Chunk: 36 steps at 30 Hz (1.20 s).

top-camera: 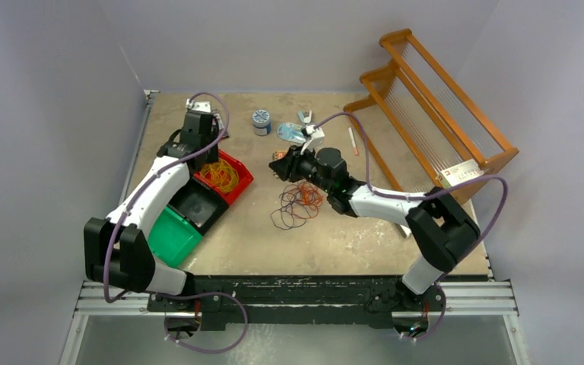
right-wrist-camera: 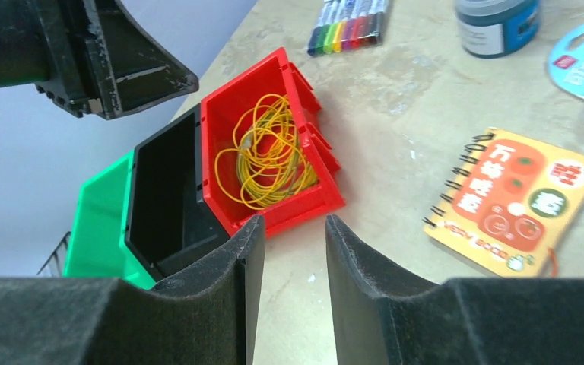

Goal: Untangle the cables

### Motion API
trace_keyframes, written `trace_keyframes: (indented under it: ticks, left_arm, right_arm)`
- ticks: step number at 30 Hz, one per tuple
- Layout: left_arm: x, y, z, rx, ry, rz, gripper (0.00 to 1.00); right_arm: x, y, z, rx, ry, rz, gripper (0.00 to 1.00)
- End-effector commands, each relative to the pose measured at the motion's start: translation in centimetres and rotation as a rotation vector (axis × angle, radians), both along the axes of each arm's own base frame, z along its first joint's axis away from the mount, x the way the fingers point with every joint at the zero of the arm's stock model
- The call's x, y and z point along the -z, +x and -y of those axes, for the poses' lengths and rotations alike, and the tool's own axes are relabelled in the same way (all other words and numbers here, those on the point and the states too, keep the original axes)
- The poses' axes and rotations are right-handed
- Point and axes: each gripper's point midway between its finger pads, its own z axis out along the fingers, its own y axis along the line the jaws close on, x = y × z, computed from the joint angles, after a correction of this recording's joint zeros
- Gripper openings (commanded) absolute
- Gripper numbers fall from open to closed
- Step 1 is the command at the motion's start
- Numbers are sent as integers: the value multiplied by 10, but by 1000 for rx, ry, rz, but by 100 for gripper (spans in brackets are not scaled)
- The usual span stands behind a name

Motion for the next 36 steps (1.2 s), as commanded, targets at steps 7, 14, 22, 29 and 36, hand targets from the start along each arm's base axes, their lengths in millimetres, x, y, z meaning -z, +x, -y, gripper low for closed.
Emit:
trace_keyframes:
  ticks: [7,14,22,29,36]
  left_arm:
    - [-41,-1,81,157,-328,259,41]
    - [-19,-39,155,320,-390,220,40]
    - [51,-94,210,446,-402,98,43]
    - [85,-110,223,511,-326,28,48]
    - [109,-107,214,529,-177,-4,51]
  right_arm:
    - [5,-13,67,189,-190,-17,41]
    - [18,-20,112,287,-218,-107,46]
    - [27,-22,121,206,-151,-152,50]
    - [25,-20,114,168,-161,-138,51]
    - [27,-21,106,134,-143,-143,52]
